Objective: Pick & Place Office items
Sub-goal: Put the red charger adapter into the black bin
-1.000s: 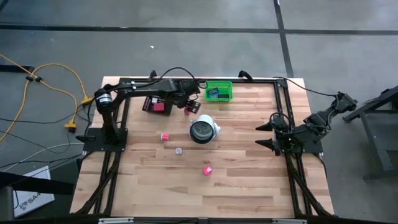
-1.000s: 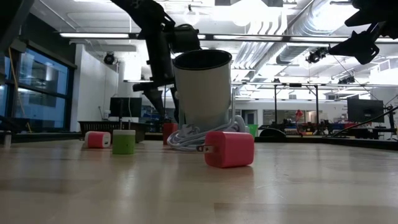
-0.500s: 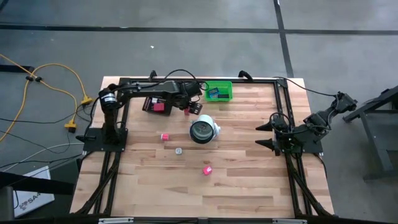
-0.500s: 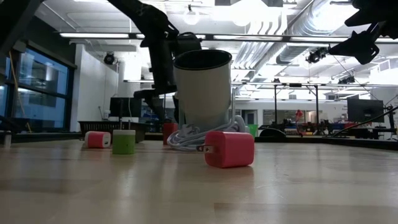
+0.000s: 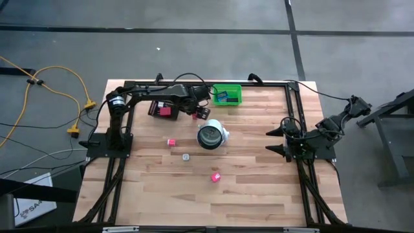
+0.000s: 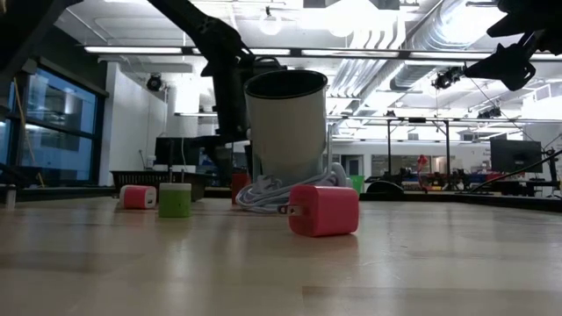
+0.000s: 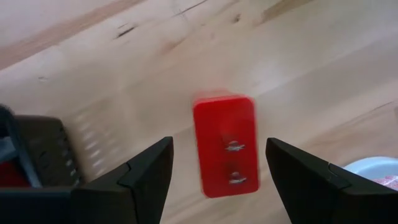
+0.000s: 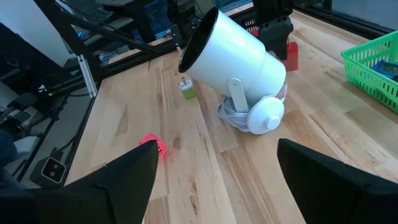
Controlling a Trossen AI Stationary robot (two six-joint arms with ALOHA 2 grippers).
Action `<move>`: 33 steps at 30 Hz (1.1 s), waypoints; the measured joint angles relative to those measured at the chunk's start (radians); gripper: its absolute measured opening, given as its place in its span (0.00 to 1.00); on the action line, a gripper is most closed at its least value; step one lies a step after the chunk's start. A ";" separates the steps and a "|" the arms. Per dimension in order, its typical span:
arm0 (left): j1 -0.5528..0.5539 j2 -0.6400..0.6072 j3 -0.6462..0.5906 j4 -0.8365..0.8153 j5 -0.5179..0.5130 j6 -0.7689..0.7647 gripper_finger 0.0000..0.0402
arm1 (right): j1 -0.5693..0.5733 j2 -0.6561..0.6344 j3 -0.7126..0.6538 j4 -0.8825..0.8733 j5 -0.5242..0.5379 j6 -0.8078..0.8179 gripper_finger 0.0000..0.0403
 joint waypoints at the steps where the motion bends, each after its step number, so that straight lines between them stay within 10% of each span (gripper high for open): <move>1: 0.000 0.000 0.000 -0.004 0.000 0.002 0.62 | 0.000 0.000 0.000 0.000 0.000 0.000 0.79; 33: 0.000 0.001 0.000 0.000 0.011 -0.002 0.36 | 0.000 0.000 0.000 0.000 0.000 0.000 0.79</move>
